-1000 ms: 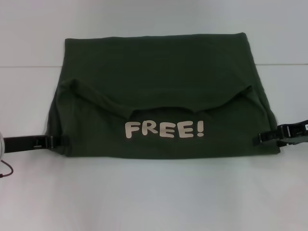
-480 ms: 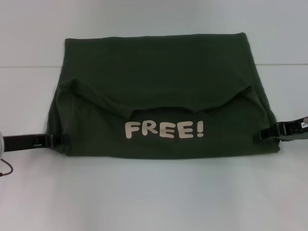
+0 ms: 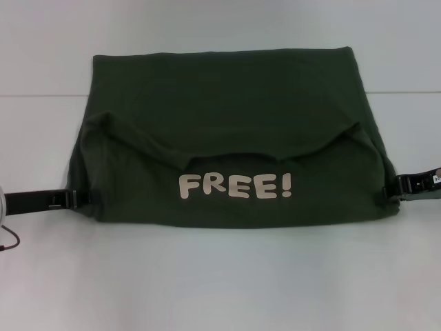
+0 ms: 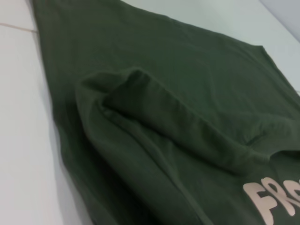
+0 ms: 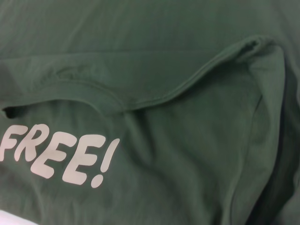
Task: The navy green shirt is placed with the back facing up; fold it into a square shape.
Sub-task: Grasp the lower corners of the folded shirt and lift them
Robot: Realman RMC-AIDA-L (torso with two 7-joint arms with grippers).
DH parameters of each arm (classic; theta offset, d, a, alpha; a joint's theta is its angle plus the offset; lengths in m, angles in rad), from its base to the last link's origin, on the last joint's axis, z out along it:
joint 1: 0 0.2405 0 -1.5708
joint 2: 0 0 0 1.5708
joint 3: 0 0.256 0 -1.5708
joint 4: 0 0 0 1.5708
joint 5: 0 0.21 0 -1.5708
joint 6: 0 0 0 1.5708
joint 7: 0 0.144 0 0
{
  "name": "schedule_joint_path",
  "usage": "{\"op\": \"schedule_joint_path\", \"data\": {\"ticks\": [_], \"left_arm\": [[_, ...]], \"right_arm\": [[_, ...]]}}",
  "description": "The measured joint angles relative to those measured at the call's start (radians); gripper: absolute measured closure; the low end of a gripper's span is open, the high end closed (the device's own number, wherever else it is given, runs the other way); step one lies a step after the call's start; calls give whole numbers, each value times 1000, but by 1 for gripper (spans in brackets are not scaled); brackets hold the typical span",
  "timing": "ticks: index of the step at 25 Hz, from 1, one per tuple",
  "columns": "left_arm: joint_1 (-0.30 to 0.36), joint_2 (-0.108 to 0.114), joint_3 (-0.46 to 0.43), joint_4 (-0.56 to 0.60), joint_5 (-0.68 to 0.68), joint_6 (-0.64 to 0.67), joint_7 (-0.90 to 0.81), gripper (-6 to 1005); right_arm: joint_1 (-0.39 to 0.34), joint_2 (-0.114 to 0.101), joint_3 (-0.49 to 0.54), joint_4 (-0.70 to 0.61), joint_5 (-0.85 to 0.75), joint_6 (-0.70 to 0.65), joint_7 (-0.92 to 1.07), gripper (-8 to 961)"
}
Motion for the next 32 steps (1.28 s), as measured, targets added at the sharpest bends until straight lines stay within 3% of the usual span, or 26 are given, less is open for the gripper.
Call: {"op": "schedule_joint_path", "data": {"ticks": [3, 8, 13, 19, 25, 32], "left_arm": [[1, 2, -19, 3, -12, 12, -3, 962], [3, 6, -29, 12, -19, 50, -2, 961], [0, 18, -29, 20, 31, 145, -33, 961], [10, 33, -34, 66, 156, 410, -75, 962], [18, 45, -97, 69, 286, 712, -74, 961], [19, 41, -58, 69, 374, 781, -80, 961]], "right_arm": [[1, 0, 0, 3, 0, -1, 0, 645], [3, -6, 0, -1, 1, -32, -8, 859], [5, -39, 1, -3, 3, -167, -37, 924], [-24, -77, -2, -1, -8, -416, -126, 924], [-69, -71, -12, 25, -76, -552, -260, 924], [-96, -47, -15, 39, -161, -594, -363, 924]]}}
